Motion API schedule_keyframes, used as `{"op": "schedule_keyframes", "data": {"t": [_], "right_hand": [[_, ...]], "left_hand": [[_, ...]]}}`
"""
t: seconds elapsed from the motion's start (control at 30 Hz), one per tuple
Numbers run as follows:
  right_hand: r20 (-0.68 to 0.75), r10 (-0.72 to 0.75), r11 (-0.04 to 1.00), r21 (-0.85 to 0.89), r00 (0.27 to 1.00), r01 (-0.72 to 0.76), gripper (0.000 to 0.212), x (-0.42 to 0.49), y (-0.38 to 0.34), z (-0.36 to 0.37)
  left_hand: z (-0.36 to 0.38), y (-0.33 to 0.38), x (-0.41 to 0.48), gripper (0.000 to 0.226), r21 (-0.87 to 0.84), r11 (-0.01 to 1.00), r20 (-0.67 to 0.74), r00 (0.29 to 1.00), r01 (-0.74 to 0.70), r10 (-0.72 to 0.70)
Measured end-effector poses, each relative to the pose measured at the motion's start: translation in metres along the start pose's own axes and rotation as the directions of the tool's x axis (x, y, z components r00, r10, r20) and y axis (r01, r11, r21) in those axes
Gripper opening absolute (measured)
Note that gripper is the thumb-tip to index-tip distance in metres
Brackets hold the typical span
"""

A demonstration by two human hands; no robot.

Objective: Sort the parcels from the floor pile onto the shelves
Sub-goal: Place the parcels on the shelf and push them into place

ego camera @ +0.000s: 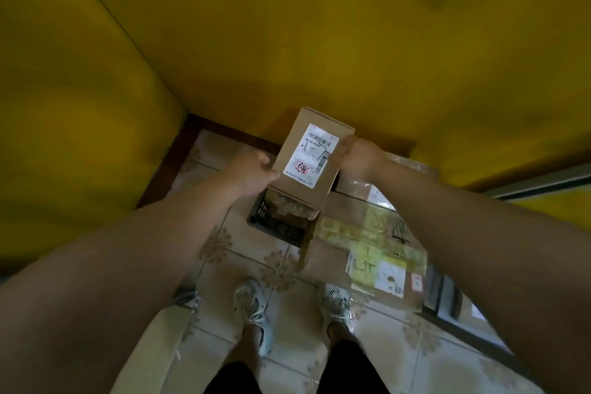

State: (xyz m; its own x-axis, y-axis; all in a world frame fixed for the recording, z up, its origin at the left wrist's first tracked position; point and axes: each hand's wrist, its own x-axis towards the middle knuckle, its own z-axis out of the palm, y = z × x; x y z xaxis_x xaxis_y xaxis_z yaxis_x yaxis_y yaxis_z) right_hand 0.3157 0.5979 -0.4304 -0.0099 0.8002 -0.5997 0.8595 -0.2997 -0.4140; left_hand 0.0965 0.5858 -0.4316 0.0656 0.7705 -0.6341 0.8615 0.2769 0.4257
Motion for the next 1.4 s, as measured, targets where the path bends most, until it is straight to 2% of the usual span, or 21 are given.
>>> {"op": "schedule_keyframes", "data": {"t": [0.07, 0.13, 0.23, 0.3, 0.4, 0.47, 0.53, 0.6, 0.63, 0.73, 0.87, 0.97, 1.03, 1.13, 1.23, 1.4], "right_hand": [[-0.004, 0.027, 0.998, 0.060, 1.000, -0.027, 0.034, 0.020, 0.006, 0.022], [-0.033, 0.087, 0.986, 0.145, 0.996, -0.082, 0.037, 0.035, 0.013, 0.040], [-0.066, 0.208, 0.947, 0.264, 0.976, -0.183, 0.068, 0.042, 0.019, 0.057], [-0.039, 0.304, 0.869, 0.422, 0.952, -0.260, 0.079, 0.045, 0.021, 0.066], [0.052, 0.371, 0.732, 0.598, 0.927, -0.327, 0.062, 0.048, 0.023, 0.072], [0.040, 0.395, 0.679, 0.660, 0.918, -0.321, 0.058, 0.049, 0.025, 0.075], [-0.016, 0.429, 0.623, 0.730, 0.903, -0.282, 0.066, 0.047, 0.028, 0.075], [-0.068, 0.469, 0.542, 0.809, 0.880, -0.227, 0.072, 0.042, 0.035, 0.071], [-0.087, 0.478, 0.525, 0.826, 0.874, -0.205, 0.069, 0.038, 0.039, 0.068], [-0.159, 0.488, 0.566, 0.806, 0.858, -0.172, 0.056, 0.026, 0.059, 0.064], [-0.249, 0.524, 0.586, 0.799, 0.814, -0.133, 0.054, 0.021, 0.087, 0.061], [-0.273, 0.540, 0.597, 0.791, 0.796, -0.133, 0.053, 0.018, 0.105, 0.062], [-0.280, 0.544, 0.606, 0.783, 0.791, -0.139, 0.053, 0.016, 0.115, 0.066], [-0.280, 0.530, 0.623, 0.770, 0.801, -0.142, 0.052, 0.013, 0.126, 0.076], [-0.273, 0.513, 0.642, 0.751, 0.814, -0.152, 0.050, 0.012, 0.133, 0.086], [-0.231, 0.515, 0.620, 0.765, 0.826, -0.172, 0.051, 0.016, 0.134, 0.096]], "left_hand": [[0.013, -0.012, 0.027, 0.057, -0.020, 1.000, 0.020, 1.000, -0.006, 0.006], [0.024, -0.022, 0.044, 0.061, -0.051, 0.999, 0.038, 0.999, -0.017, 0.019], [0.036, -0.030, 0.063, 0.054, -0.128, 0.991, 0.124, 0.990, -0.045, 0.061], [0.041, -0.032, 0.070, 0.051, -0.144, 0.988, 0.164, 0.983, -0.063, 0.087], [0.048, -0.034, 0.075, 0.042, -0.198, 0.978, 0.154, 0.983, -0.064, 0.095], [0.052, -0.034, 0.074, 0.044, -0.224, 0.972, 0.143, 0.984, -0.069, 0.103], [0.053, -0.031, 0.070, 0.052, -0.273, 0.960, 0.111, 0.989, -0.067, 0.101], [0.055, -0.021, 0.059, 0.046, -0.331, 0.942, 0.119, 0.988, -0.052, 0.096], [0.057, -0.019, 0.055, 0.040, -0.344, 0.938, 0.132, 0.988, -0.033, 0.084], [0.065, -0.017, 0.054, 0.030, -0.331, 0.943, 0.092, 0.993, -0.044, 0.079], [0.069, -0.026, 0.076, 0.019, -0.290, 0.957, 0.015, 1.000, -0.019, 0.024], [0.075, -0.032, 0.090, 0.034, -0.272, 0.960, 0.052, 0.997, 0.066, -0.054], [0.081, -0.029, 0.092, 0.028, -0.266, 0.957, 0.112, 0.990, 0.113, -0.086], [0.091, -0.027, 0.094, 0.035, -0.291, 0.942, 0.198, 0.974, 0.167, -0.111], [0.099, -0.029, 0.097, 0.053, -0.369, 0.887, 0.228, 0.952, 0.278, -0.204], [0.100, -0.025, 0.103, 0.049, -0.370, 0.873, 0.234, 0.941, 0.318, -0.244]]}}
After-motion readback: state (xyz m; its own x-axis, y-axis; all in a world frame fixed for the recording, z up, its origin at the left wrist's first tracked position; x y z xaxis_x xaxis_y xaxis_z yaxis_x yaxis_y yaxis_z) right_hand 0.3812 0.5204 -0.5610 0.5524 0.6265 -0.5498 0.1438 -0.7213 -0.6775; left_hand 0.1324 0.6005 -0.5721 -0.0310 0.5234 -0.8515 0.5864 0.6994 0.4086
